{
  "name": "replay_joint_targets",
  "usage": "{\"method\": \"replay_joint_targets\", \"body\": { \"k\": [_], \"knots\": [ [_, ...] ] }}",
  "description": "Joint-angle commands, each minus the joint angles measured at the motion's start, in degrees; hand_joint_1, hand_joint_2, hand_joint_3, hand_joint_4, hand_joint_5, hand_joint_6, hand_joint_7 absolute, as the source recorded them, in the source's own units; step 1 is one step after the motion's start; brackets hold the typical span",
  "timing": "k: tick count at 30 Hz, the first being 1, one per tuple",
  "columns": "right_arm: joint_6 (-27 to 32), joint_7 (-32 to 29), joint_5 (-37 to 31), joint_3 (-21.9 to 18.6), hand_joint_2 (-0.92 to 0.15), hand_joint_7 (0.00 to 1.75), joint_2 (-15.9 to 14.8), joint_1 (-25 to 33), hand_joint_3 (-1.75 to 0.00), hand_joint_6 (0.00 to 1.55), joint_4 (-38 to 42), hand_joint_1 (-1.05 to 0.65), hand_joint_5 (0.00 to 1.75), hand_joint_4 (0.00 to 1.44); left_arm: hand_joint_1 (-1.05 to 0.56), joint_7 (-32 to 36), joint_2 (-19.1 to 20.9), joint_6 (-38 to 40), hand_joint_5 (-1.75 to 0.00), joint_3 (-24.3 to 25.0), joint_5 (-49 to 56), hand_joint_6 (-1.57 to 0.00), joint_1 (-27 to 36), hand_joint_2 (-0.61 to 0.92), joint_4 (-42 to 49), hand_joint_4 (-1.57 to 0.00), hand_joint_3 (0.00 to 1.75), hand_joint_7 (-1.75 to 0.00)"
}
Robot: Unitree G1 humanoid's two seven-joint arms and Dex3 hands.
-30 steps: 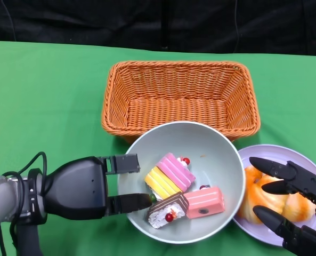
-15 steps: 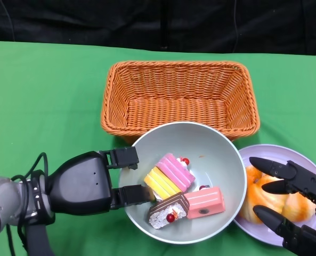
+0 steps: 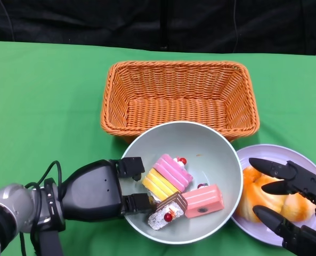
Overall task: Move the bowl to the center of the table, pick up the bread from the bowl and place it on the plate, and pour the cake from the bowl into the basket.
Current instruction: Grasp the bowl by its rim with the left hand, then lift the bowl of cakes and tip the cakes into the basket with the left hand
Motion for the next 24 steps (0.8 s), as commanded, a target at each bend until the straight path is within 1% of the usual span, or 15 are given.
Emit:
{"method": "replay_joint_targets", "body": {
  "k": [1,2,3,5,6,7,10,11,12,14,16,18,20,22,24],
  "knots": [
    [0.4,-0.2,0.5,-0.2,-0.92,0.42,0.2,0.3,-0.28,0.48,-1.0,-0.40,0.86,0.51,-0.38,1.5,0.0,-0.8,-1.38,-1.6,0.9,-1.00,-1.1,0.80,1.6,-0.57,0.00,-0.36],
    [0.3,-0.2,0.6,-0.2,-0.92,0.42,0.2,0.3,-0.28,0.48,-1.0,-0.40,0.86,0.51,-0.38,3.2,-0.2,0.0,-1.42,-2.1,1.5,-1.02,-1.2,0.80,2.0,-0.57,0.00,-0.37],
    [0.3,-0.2,0.6,-0.2,-0.92,0.42,0.2,0.3,-0.28,0.48,-1.1,-0.40,0.87,0.51,-0.41,5.2,-0.4,1.0,-1.61,-2.5,2.0,-0.92,-1.2,0.81,2.4,-0.63,0.00,-0.77],
    [0.4,-0.3,0.4,-0.1,-0.92,0.43,0.3,0.3,-0.28,0.48,-1.2,-0.40,0.87,0.51,-0.40,9.0,-0.3,1.9,-1.72,-2.8,2.2,-0.78,-0.9,0.85,2.9,-0.81,0.01,-1.34],
    [0.5,-0.3,0.3,0.0,-0.92,0.43,0.4,0.3,-0.28,0.48,-1.3,-0.40,0.87,0.51,-0.39,9.9,0.0,1.4,-1.73,-2.7,1.8,-0.76,-0.8,0.86,2.8,-0.85,0.01,-1.42],
    [0.7,-0.3,0.2,0.1,-0.92,0.43,0.5,0.4,-0.28,0.48,-1.4,-0.40,0.87,0.51,-0.38,10.4,0.3,0.6,-1.74,-2.5,1.4,-0.76,-0.8,0.86,2.6,-0.86,0.01,-1.44],
    [0.2,-0.4,0.2,0.1,-0.92,0.44,0.4,0.5,-0.28,0.48,-1.2,-0.39,0.87,0.51,-0.35,10.8,2.0,-1.0,-1.75,-1.3,-0.1,-0.76,-0.2,0.86,-0.1,-0.87,0.01,-1.42],
    [0.0,-0.4,0.2,0.1,-0.92,0.44,0.3,0.5,-0.28,0.48,-1.1,-0.39,0.87,0.51,-0.31,10.8,2.4,-1.3,-1.75,-1.0,-0.3,-0.76,-0.1,0.88,-1.0,-0.89,0.01,-1.47],
    [0.0,-0.4,0.4,0.0,-0.92,0.44,0.3,0.5,-0.28,0.48,-1.1,-0.39,0.87,0.51,-0.31,10.8,3.2,-1.5,-1.75,-0.6,-0.5,-0.76,0.2,0.88,-2.3,-0.89,0.01,-1.47],
    [0.2,-0.2,0.5,-0.1,-0.92,0.44,0.3,0.5,-0.28,0.48,-1.2,-0.39,0.87,0.51,-0.29,10.0,4.9,-2.2,-1.75,0.6,-1.2,-0.71,0.7,0.91,-5.3,-0.91,0.03,-1.66],
    [0.3,-0.2,0.6,-0.1,-0.92,0.44,0.3,0.5,-0.29,0.47,-1.2,-0.40,0.87,0.51,-0.28,9.2,5.8,-2.5,-1.75,1.3,-1.5,-0.69,1.2,0.92,-7.0,-0.92,0.04,-1.72],
    [0.3,-0.2,0.6,-0.1,-0.92,0.45,0.3,0.5,-0.29,0.47,-1.2,-0.40,0.87,0.51,-0.28,8.7,6.1,-2.6,-1.75,1.8,-1.5,-0.69,1.5,0.92,-7.7,-0.92,0.04,-1.73],
    [0.3,-0.2,0.6,-0.2,-0.92,0.45,0.2,0.5,-0.29,0.47,-1.2,-0.40,0.87,0.51,-0.28,7.6,8.0,-3.8,-1.75,3.1,-2.4,-0.70,2.1,0.92,-11.0,-0.93,0.05,-1.72],
    [0.3,-0.2,0.6,-0.2,-0.92,0.45,0.2,0.4,-0.29,0.47,-1.1,-0.39,0.87,0.51,-0.28,6.6,8.9,-4.5,-1.75,4.0,-2.8,-0.71,2.6,0.92,-12.9,-0.94,0.05,-1.71],
    [-0.2,-0.6,0.3,-0.4,-0.92,0.45,0.2,0.1,-0.29,0.47,-0.6,-0.40,0.87,0.52,-0.31,-2.9,14.3,-9.6,-1.75,8.8,-10.3,-0.71,5.6,0.92,-22.4,-0.94,0.06,-1.70]
  ]
}}
